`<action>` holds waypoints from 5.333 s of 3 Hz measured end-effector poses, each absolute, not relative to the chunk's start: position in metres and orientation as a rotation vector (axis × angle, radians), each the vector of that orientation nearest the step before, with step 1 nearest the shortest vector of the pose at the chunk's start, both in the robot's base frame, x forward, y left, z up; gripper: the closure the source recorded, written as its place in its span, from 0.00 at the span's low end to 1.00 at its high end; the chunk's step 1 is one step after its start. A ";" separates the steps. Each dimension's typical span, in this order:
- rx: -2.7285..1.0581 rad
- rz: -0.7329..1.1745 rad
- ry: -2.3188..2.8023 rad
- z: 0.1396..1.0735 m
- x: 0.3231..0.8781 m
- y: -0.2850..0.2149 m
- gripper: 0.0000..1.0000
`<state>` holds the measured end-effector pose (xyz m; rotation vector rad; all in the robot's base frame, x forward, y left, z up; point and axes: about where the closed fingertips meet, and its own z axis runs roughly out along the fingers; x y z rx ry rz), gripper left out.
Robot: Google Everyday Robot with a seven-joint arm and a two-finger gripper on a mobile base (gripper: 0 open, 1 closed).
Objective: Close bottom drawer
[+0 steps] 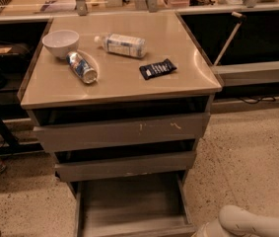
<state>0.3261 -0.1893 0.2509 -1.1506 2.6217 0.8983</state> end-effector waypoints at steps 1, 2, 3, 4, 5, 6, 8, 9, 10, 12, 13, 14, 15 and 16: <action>-1.151 0.898 2.622 0.251 0.326 -0.189 1.00; -1.094 0.859 2.637 0.224 0.326 -0.191 1.00; -1.023 0.798 2.653 0.192 0.333 -0.196 1.00; -1.012 0.709 2.669 0.180 0.347 -0.201 1.00; -1.048 0.637 2.666 0.182 0.364 -0.200 1.00; -1.050 0.635 2.664 0.181 0.365 -0.199 0.81; -1.050 0.635 2.664 0.181 0.365 -0.198 0.35; -1.050 0.635 2.664 0.181 0.365 -0.198 0.11; -1.050 0.635 2.664 0.181 0.365 -0.198 0.00; -1.050 0.635 2.664 0.181 0.365 -0.198 0.19; -1.050 0.635 2.664 0.181 0.365 -0.198 0.42; -1.050 0.635 2.664 0.181 0.365 -0.198 0.65; -1.050 0.636 2.664 0.181 0.365 -0.198 0.88; -1.051 0.636 2.664 0.181 0.365 -0.198 1.00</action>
Offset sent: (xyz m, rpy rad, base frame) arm 0.0017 -0.0093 -0.0742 -0.0504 -0.0476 -0.1319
